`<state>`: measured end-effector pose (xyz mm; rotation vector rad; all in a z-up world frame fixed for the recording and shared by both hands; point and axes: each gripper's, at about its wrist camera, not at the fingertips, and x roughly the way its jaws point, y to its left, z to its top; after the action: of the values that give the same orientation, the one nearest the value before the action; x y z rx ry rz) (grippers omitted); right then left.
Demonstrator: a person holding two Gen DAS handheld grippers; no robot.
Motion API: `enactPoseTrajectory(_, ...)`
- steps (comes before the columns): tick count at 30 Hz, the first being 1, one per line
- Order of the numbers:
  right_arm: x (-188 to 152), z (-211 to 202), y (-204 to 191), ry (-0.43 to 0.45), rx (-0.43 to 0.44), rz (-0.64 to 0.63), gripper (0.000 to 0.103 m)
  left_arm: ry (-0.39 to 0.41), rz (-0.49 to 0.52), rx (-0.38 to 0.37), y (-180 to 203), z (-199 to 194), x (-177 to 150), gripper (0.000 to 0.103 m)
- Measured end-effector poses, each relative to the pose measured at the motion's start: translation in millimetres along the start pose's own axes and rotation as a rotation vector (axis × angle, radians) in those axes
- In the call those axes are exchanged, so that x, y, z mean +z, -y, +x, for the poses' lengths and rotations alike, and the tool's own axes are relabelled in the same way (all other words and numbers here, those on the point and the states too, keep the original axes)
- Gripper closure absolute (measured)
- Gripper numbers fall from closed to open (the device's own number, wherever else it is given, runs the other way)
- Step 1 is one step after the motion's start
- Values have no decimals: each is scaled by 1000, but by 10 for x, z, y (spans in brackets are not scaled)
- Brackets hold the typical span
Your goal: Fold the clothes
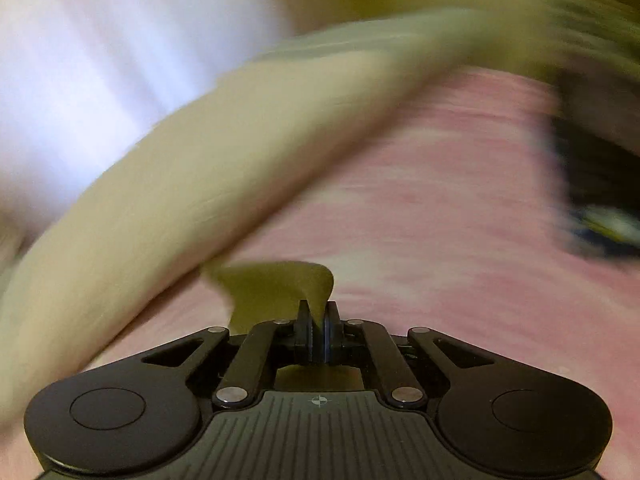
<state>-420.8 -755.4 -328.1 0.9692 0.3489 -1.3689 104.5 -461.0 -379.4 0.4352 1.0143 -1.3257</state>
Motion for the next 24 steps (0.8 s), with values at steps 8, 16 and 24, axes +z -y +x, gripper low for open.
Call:
enactPoseTrajectory(8, -195, -223, 150, -93, -23, -197, 16, -22, -21, -62, 25, 232, 65, 71)
enactPoseTrajectory(16, -567, 911, -998, -358, 376, -557, 17, -57, -32, -173, 94, 619, 212, 99)
enactPoseTrajectory(24, -893, 337, -859, -366, 493, -675, 101, 87, 63, -156, 386, -426, -82, 101)
